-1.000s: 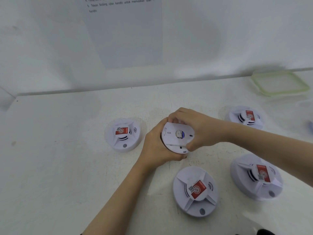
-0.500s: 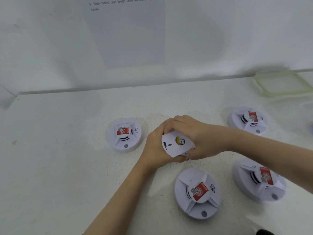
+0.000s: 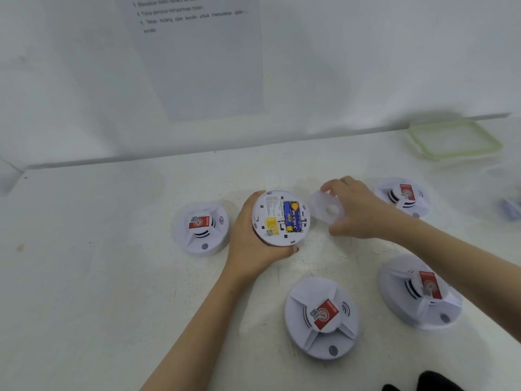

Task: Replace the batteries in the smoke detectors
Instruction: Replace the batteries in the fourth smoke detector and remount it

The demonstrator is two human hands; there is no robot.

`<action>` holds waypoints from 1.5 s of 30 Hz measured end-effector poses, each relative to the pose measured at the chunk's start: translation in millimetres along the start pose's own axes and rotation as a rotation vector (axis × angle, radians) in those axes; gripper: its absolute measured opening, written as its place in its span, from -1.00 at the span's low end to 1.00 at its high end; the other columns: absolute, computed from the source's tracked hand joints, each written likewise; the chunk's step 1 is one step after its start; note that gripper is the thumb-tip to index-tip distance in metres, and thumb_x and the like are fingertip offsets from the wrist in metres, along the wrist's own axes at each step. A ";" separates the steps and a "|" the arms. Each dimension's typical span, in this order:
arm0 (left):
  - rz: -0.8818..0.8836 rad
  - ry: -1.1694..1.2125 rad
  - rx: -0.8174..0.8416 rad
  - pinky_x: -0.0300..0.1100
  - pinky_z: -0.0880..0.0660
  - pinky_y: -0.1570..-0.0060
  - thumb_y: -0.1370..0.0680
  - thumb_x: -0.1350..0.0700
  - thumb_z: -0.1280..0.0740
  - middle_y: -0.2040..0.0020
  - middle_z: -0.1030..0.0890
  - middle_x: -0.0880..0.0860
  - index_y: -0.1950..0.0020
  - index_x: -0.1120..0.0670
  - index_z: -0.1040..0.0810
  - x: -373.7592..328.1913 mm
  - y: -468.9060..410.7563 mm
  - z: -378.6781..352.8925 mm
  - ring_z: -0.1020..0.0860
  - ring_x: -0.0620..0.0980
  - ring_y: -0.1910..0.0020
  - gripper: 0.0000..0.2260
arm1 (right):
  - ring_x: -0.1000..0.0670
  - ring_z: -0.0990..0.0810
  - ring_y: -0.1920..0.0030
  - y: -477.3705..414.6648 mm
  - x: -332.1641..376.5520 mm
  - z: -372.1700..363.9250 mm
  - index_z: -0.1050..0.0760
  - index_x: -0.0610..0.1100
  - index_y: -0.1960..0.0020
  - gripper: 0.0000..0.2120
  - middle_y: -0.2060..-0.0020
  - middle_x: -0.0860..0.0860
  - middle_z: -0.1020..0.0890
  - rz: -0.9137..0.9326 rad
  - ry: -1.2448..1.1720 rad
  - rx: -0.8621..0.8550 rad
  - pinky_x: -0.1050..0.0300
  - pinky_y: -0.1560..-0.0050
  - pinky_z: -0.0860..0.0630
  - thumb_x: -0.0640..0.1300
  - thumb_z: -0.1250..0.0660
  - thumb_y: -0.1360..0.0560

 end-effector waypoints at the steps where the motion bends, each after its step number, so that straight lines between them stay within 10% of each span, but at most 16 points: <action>1: -0.005 0.001 -0.006 -0.44 -0.48 0.04 -0.14 0.32 -0.63 -0.07 -0.56 -0.18 -0.18 -0.16 -0.38 -0.3 0.2 0.2 -0.54 -0.26 -0.10 -0.23 | -0.03 -0.30 -0.23 1.7 -0.4 -3.7 -0.22 -0.09 -0.39 -0.31 -0.25 -0.03 -0.33 -0.001 0.016 0.014 0.18 -0.11 -0.31 -0.18 -0.43 -0.32; 15: 0.024 -0.033 0.052 -0.53 -0.43 0.04 -0.09 0.25 -0.68 -0.14 -0.40 -0.24 -0.25 -0.02 -0.23 -22.2 4.4 -11.1 -0.42 -0.50 -0.07 -0.11 | 0.17 -0.59 -0.07 56.6 21.8 8.3 -0.22 0.32 -0.33 -0.54 -0.19 0.22 -0.50 0.246 -0.418 -0.128 0.13 -0.12 -0.53 -0.04 -0.24 -0.52; 21: -0.106 -0.052 0.058 -0.32 -0.53 -0.08 -0.11 0.20 -0.68 -0.28 -0.38 -0.14 -0.31 -0.03 -0.20 -61.0 5.6 -27.3 -0.44 -0.24 -0.23 -0.07 | 0.25 -0.58 0.02 85.9 15.1 26.5 -0.36 0.16 -0.28 -0.64 -0.08 0.21 -0.55 0.299 -0.355 -0.339 0.44 0.01 -0.47 -0.13 -0.25 -0.53; 45: -0.260 -0.010 0.124 -0.38 -0.50 -0.04 -0.14 0.15 -0.64 -0.20 -0.40 -0.18 -0.24 -0.12 -0.23 -147.1 4.5 -195.4 -0.46 -0.24 -0.19 -0.17 | 0.12 -0.63 0.21 157.2 -128.9 110.2 -0.31 -0.02 -0.01 -0.67 0.01 0.21 -0.51 0.241 -0.481 -0.379 0.21 0.14 -0.60 -0.22 -0.43 -0.42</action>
Point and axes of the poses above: each hand's wrist, its own y-axis away from the middle knuckle, its own z-axis out of the back of the hand, x = y × z, the point moved 3 cm from there along -y, towards the middle knuckle
